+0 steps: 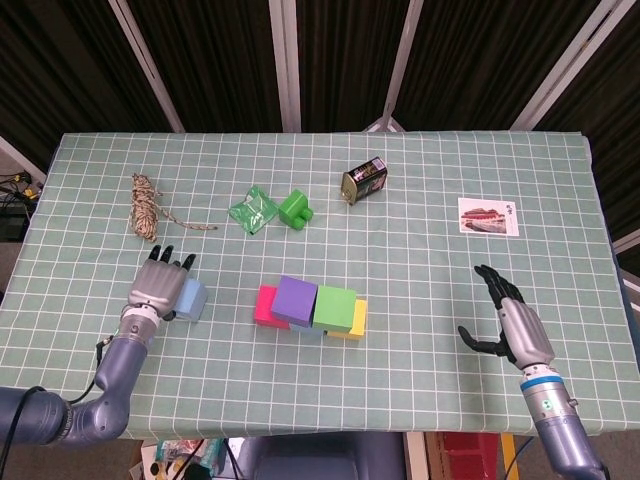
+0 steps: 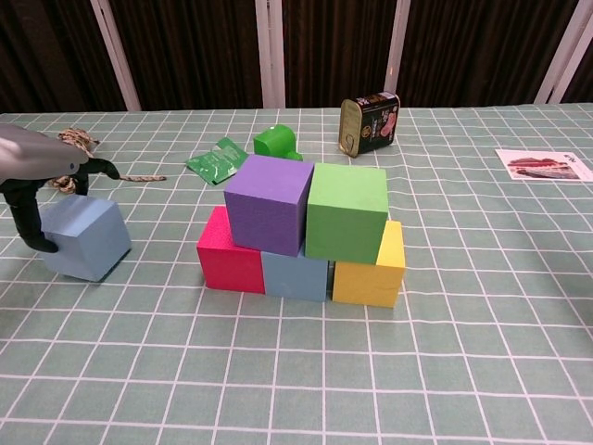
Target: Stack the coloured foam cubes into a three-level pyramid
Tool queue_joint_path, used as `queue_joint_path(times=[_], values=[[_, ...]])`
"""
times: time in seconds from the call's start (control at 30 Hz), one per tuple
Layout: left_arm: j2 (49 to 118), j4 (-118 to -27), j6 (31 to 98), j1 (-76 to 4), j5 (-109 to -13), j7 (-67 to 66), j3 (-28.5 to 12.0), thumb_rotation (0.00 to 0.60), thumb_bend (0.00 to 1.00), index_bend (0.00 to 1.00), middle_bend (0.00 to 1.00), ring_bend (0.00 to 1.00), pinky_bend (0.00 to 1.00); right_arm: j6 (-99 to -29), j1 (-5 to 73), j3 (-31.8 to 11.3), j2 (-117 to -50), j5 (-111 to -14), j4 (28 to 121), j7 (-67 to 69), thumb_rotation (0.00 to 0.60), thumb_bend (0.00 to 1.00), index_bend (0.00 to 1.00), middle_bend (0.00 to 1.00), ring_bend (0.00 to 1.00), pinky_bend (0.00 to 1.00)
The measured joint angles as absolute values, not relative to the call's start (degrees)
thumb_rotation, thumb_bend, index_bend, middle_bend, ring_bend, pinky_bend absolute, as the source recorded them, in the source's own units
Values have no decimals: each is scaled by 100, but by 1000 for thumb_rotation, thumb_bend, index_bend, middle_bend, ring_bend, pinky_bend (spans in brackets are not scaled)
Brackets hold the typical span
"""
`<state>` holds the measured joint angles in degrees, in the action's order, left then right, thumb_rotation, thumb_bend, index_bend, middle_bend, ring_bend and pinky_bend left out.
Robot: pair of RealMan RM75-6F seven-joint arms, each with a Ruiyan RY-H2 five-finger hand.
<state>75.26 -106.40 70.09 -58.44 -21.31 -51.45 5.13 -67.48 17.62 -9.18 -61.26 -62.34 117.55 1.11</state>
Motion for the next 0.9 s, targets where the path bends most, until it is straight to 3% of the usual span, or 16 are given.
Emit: queue_joint_path(times=[0.3,0.6,0.9], values=[[7505,-10706,7055,-5779,-2076,-5212,375,600,125,0,106,0,0,-6751,1759,-909,-6127,-6243,11768,106,600,346,0,0,0,0],[7137,-10743,6298,-5771,-2462,-5028,374,600,125,0,181,0,0,-6774,1749,-884,-6130,-6285,11810,66,600,346,0,0,0,0],[6774,-10345,5218,-5678,-3915,-4439,525,600,127,0,231,0,0,-6784,1748,-874,-6151,-6270,11803,41,600,346,0,0,0,0]])
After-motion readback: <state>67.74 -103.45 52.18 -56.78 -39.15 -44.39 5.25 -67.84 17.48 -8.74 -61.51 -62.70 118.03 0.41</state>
